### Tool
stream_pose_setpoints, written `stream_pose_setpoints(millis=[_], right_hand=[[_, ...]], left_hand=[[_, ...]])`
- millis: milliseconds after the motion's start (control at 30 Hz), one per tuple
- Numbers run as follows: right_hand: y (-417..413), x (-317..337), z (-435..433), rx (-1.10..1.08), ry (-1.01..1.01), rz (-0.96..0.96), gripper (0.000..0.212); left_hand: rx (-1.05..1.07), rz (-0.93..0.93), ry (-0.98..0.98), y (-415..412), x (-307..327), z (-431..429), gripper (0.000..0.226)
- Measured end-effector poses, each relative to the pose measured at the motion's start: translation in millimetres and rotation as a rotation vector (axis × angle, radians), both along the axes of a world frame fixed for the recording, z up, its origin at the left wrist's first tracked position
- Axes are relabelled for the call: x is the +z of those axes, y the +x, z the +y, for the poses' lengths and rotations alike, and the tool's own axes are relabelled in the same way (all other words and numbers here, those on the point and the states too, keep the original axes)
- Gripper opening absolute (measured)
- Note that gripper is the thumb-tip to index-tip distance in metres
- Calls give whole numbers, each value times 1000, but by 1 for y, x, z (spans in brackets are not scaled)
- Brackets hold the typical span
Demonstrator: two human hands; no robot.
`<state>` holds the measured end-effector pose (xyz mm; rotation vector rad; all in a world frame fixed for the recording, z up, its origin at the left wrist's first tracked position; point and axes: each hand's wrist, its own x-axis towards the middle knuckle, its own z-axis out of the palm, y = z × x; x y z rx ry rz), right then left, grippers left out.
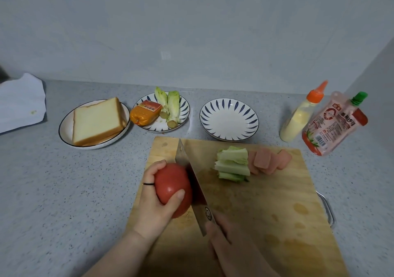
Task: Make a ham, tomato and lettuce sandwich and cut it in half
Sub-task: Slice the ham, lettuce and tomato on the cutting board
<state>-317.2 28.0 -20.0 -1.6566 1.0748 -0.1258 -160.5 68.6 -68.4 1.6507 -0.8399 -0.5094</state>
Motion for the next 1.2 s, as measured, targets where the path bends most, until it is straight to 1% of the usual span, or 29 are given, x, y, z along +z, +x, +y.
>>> stream_pose_setpoints(millis=[67, 167, 367, 500, 600, 700, 833, 1000, 1200], right_hand=[[1, 1, 1, -19, 53, -16, 24], [1, 5, 0, -39, 89, -51, 24], [-3, 21, 1, -47, 8, -118, 23], [-5, 26, 6, -75, -1, -109, 24], [-5, 28, 9, -86, -16, -112, 30], [-5, 31, 9, -85, -49, -118, 30], [-7, 38, 10, -77, -82, -117, 38], [-5, 43, 12, -87, -92, -121, 40], [-3, 46, 11, -84, -101, -101, 32]], left_hand=[[12, 23, -31, -3, 2, -1, 60], [64, 52, -101, -7, 2, -1, 50], [96, 13, -143, -12, 0, 3, 49], [115, 20, -175, -11, 0, 2, 40], [110, 16, -181, -11, 0, 1, 36], [117, -30, -186, -13, 0, -1, 32], [126, -78, -198, -14, 0, -3, 33], [110, -71, -176, -15, 0, -4, 33], [99, -58, -164, -13, 1, -2, 34]])
